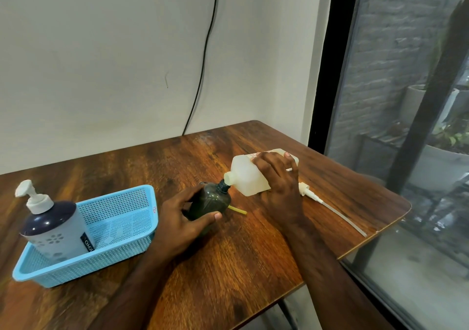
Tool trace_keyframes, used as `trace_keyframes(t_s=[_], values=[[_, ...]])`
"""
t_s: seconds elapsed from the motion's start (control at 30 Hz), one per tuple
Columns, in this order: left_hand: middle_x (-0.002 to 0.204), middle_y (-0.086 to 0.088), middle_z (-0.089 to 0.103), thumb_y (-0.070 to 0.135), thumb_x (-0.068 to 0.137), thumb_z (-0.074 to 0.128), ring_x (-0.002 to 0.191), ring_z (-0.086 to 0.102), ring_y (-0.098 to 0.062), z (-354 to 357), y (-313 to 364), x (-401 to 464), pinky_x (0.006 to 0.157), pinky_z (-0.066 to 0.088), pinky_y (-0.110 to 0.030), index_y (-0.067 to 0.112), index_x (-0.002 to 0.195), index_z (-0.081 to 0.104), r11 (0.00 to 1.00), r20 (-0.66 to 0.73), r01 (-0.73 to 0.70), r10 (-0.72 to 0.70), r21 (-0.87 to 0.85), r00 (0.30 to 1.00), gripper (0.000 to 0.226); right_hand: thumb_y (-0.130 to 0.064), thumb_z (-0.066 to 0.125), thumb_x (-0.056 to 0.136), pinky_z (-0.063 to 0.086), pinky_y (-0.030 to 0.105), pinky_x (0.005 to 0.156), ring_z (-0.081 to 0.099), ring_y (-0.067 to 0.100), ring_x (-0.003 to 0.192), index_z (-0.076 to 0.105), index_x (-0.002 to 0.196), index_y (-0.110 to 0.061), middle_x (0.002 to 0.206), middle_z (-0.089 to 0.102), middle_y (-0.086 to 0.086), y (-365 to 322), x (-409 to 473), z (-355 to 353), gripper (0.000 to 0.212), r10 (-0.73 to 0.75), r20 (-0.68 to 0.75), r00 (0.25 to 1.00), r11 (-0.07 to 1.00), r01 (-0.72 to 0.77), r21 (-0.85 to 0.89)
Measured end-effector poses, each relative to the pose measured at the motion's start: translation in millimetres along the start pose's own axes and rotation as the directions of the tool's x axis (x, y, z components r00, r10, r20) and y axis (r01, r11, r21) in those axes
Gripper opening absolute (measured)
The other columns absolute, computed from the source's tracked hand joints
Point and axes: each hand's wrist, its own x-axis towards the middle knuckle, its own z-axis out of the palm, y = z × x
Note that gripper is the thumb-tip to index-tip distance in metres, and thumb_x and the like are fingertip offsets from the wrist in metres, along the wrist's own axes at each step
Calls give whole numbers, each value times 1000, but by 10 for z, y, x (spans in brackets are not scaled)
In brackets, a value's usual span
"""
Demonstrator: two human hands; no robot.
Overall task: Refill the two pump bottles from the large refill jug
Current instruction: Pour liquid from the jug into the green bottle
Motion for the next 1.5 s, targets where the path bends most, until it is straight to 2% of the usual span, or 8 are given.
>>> trace_keyframes(t_s=[0.1,0.23,0.43,0.6,0.73,0.9,1.1,1.5], values=[[110,34,53,29,71,86,101,55,11,0,1,0,77,43,-10,40,124,52,1000,1,-3,3,1,1000,64,-24,90,71,25,55,120,48,26,132,45,137,-30,140,55,2,-3,2,5,80,3,0,1000,1000,-3,1],[110,34,53,30,71,86,102,55,10,1,1,5,78,43,-11,40,124,51,1000,3,-1,1,-4,1000,64,-24,90,71,15,44,122,47,26,133,44,137,-31,142,54,1,4,5,6,81,6,10,1000,1000,-6,1],[109,36,53,28,71,87,100,52,21,-2,19,3,76,42,-7,44,120,50,1000,-2,-3,3,4,1000,64,-23,90,71,17,46,122,47,25,133,44,137,-30,141,54,2,6,7,7,81,-9,3,1000,1000,9,-8],[108,36,54,25,71,86,103,52,22,-5,37,-3,74,45,-8,54,111,49,1000,-6,-29,29,6,1000,62,-23,90,71,13,40,123,47,24,132,44,137,-29,139,54,2,8,9,-3,81,-25,-8,1000,1000,25,-9],[110,36,53,28,71,86,103,51,23,0,3,-2,75,44,-7,45,120,51,1000,2,-19,18,5,1000,63,-22,89,71,8,36,124,47,25,132,43,138,-29,140,54,3,6,9,-4,81,-25,-4,1000,1000,25,-9],[111,36,53,28,72,86,103,51,24,-3,-16,9,79,44,-12,42,122,51,1000,9,-14,14,-2,1000,63,-23,89,71,9,38,124,46,25,132,42,138,-30,141,54,3,-6,11,-2,81,-12,-2,1000,1000,12,-12],[110,37,51,29,72,86,101,53,19,0,-18,13,79,43,-11,42,122,50,1000,9,-11,11,4,1000,63,-20,90,69,20,49,120,45,25,131,44,136,-29,139,55,5,-18,17,-6,81,-21,-28,999,1000,21,-12],[113,32,56,33,70,86,104,54,15,12,-46,15,81,45,-13,38,126,54,1000,1,-6,6,-3,1000,65,-21,90,70,11,44,123,47,27,132,43,137,-30,140,55,5,-14,13,-1,83,-18,-16,1000,1000,18,-20]])
